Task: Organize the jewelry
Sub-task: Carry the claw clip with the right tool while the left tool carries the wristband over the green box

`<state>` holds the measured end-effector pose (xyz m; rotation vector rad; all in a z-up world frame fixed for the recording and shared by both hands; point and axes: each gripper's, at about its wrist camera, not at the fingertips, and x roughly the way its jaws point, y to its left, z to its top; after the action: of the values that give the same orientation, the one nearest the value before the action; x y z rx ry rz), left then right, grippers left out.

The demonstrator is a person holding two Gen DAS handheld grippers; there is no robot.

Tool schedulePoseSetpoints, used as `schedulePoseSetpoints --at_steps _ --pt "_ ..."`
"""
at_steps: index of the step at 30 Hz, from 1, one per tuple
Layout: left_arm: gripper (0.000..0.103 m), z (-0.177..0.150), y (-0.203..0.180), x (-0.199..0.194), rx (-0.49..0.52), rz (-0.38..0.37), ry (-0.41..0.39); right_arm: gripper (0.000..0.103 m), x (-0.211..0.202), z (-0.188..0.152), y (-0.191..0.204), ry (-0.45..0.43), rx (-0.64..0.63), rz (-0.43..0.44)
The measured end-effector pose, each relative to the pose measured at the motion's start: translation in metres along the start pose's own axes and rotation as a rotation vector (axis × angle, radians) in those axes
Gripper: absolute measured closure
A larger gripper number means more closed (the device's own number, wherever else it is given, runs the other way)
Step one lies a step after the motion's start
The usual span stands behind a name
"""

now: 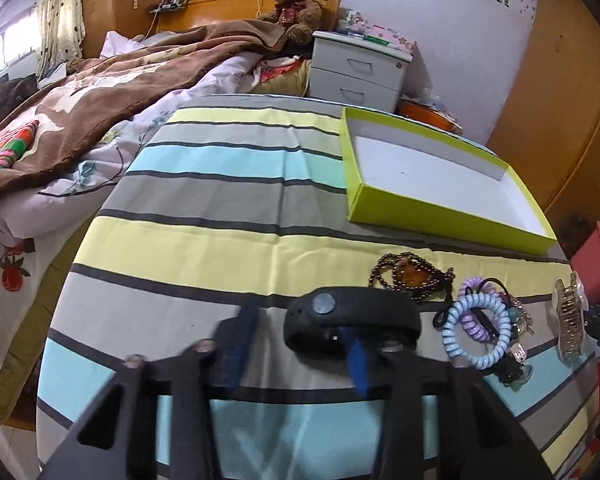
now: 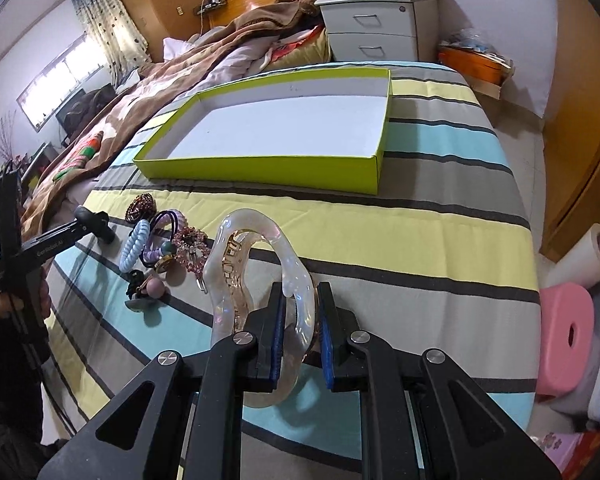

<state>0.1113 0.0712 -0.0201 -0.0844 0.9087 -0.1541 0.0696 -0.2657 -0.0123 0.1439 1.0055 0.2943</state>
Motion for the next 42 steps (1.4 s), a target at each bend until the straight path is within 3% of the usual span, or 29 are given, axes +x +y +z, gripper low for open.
schedulePoseSetpoints --at_steps 2,7,24,42 --pt "0.081 0.000 -0.002 -0.002 0.001 -0.002 -0.004 0.087 0.000 -0.001 0.000 -0.003 0.005 0.001" --pt "0.093 -0.002 -0.002 -0.006 -0.014 -0.001 -0.006 0.087 -0.001 -0.002 -0.001 -0.011 0.011 -0.003" --pt "0.094 0.004 -0.006 -0.026 -0.029 -0.002 -0.032 0.088 -0.018 0.000 -0.001 -0.065 0.027 -0.038" --pt "0.094 0.052 -0.028 -0.038 -0.002 -0.041 -0.057 0.089 -0.045 0.055 0.002 -0.131 0.034 -0.084"
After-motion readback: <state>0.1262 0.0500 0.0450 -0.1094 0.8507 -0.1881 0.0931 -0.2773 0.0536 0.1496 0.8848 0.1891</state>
